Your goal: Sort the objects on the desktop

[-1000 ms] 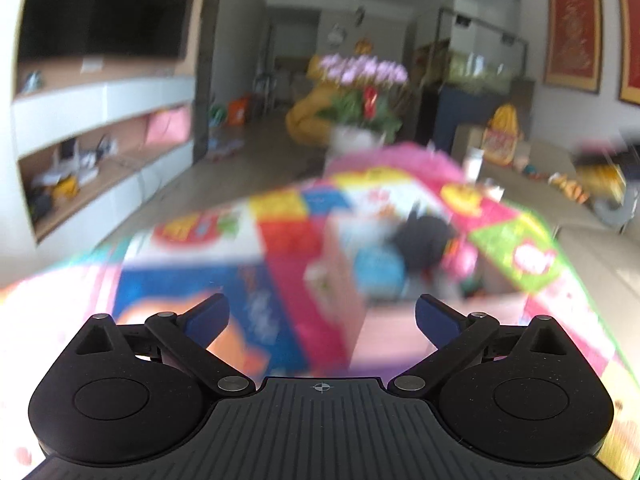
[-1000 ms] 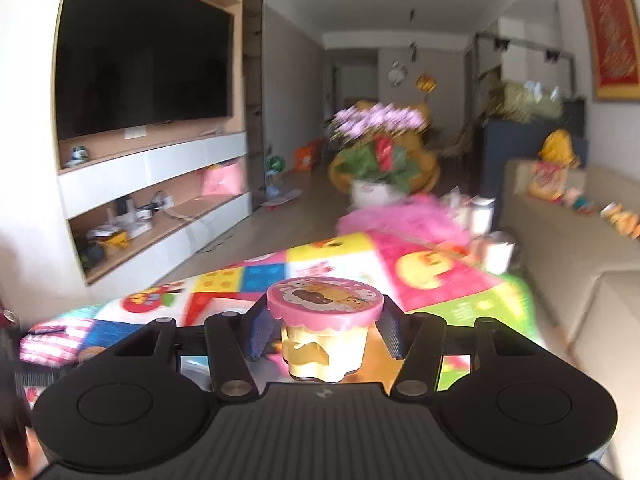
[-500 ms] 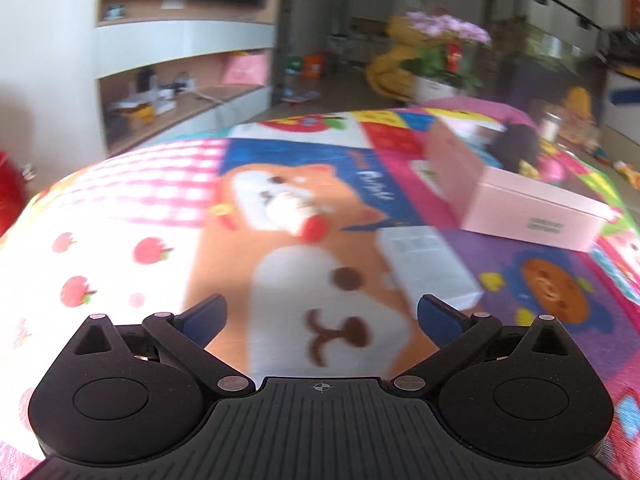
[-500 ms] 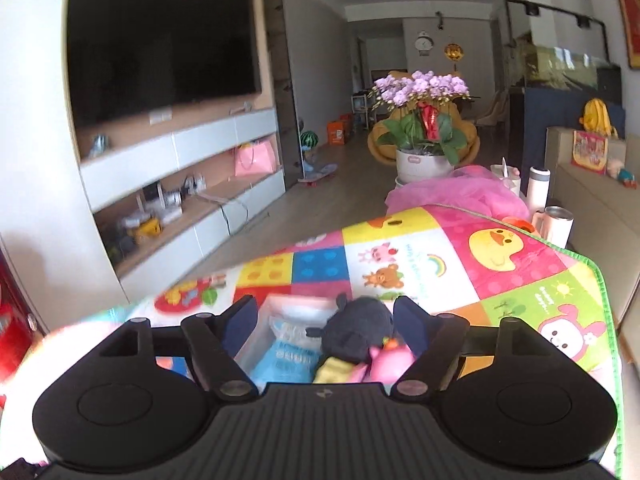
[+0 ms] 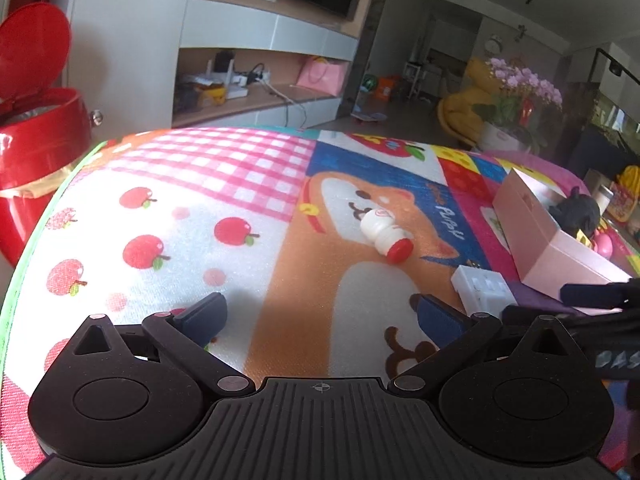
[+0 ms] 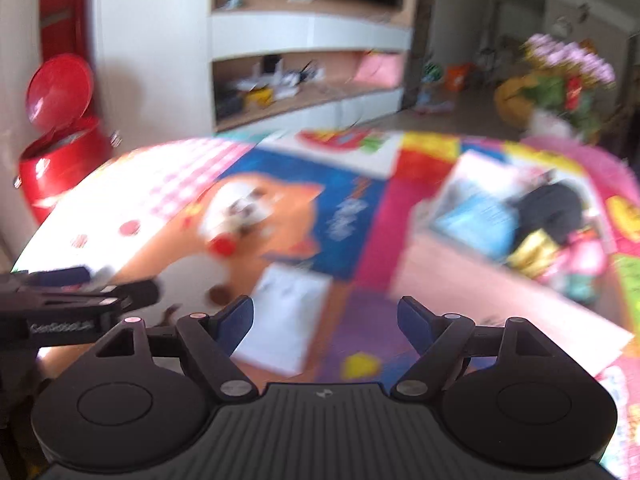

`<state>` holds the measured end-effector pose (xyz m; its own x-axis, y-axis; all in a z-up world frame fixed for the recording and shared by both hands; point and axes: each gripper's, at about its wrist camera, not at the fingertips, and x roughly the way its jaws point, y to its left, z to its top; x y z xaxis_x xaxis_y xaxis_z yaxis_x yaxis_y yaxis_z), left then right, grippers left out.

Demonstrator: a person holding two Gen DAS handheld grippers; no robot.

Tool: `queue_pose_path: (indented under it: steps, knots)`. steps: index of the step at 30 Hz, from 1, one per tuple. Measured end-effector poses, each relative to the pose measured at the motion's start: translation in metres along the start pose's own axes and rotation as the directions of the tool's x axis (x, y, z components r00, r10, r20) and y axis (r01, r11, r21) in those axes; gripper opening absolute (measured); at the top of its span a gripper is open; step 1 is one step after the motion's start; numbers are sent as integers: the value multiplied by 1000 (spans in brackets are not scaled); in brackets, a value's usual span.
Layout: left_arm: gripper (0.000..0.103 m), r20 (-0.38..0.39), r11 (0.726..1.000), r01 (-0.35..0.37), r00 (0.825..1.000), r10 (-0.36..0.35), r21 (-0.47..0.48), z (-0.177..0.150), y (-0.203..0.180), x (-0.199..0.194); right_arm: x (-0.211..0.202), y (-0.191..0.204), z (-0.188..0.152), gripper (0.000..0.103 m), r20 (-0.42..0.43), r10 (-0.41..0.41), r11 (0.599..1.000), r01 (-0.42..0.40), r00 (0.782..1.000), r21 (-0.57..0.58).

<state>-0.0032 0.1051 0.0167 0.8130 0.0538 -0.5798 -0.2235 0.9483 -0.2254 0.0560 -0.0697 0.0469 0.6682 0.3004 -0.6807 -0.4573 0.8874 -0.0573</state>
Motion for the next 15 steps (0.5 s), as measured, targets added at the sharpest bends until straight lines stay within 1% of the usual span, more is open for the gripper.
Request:
queue_pose_path:
  steps: [2,5,8,11,15]
  knots:
    - [103,-1,1000,-7,1000,7,-12,0,1,0,10,4,-5,79,-17,0,1000,0,1000,-1]
    - [103,3,1000,-4,1000,5,-17,0,2,0,12,0,-7,79,-16,33,999,-33,999,32]
    - [103,2,1000,-11,1000,11,-13,0,0,1,8,3,-7,76,-8,37,999,-37,999,-11]
    - [103,0,1000,-17,1000,17,-7,-1,-2,2,4,7,-9,76,-15,60,997,-61,998,-39]
    - [103,-6,1000,-29,1000,30,9,-1,-5,4,5,16,-15,76,-22,50,994,-52,998,-97]
